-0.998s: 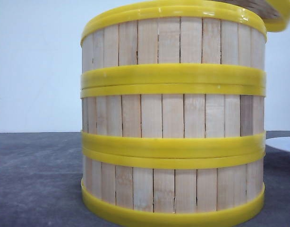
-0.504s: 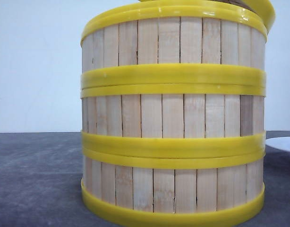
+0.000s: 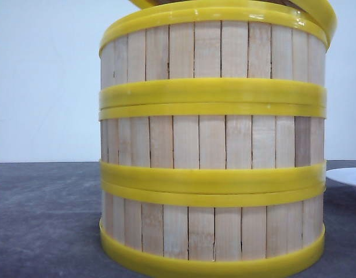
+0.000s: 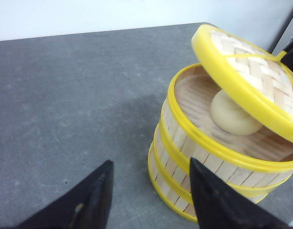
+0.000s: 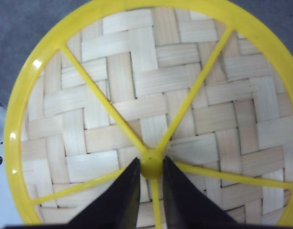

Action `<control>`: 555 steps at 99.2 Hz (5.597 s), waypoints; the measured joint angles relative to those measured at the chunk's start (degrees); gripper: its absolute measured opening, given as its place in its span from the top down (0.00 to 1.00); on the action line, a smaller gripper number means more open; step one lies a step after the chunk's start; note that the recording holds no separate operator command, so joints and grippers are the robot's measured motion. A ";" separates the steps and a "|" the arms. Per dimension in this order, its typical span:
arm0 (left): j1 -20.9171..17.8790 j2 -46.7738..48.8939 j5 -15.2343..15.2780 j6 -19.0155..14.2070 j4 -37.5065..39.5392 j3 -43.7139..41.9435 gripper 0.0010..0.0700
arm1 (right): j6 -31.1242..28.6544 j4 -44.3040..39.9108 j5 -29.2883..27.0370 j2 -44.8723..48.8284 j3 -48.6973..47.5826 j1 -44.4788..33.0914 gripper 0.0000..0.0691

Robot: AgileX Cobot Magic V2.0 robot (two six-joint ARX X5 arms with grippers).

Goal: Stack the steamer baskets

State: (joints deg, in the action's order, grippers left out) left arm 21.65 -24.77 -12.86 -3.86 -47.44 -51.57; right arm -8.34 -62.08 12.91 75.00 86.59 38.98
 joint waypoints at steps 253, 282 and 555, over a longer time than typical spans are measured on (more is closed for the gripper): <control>0.00 0.00 0.00 -0.17 2.60 0.00 0.97 | -5.46 5.79 -33.77 -36.24 -22.77 4.92 0.98; 0.00 0.00 0.00 -0.17 2.62 0.00 0.97 | -5.44 5.79 -33.77 -36.24 -22.77 4.92 0.98; -18.27 24.57 17.44 4.28 35.52 49.03 0.97 | -5.46 5.79 -33.79 -36.24 -22.77 4.92 0.98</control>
State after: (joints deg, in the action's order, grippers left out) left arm 3.38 -0.21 4.58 0.43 -11.92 -2.55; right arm -13.80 -56.29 -20.88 38.76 63.81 43.90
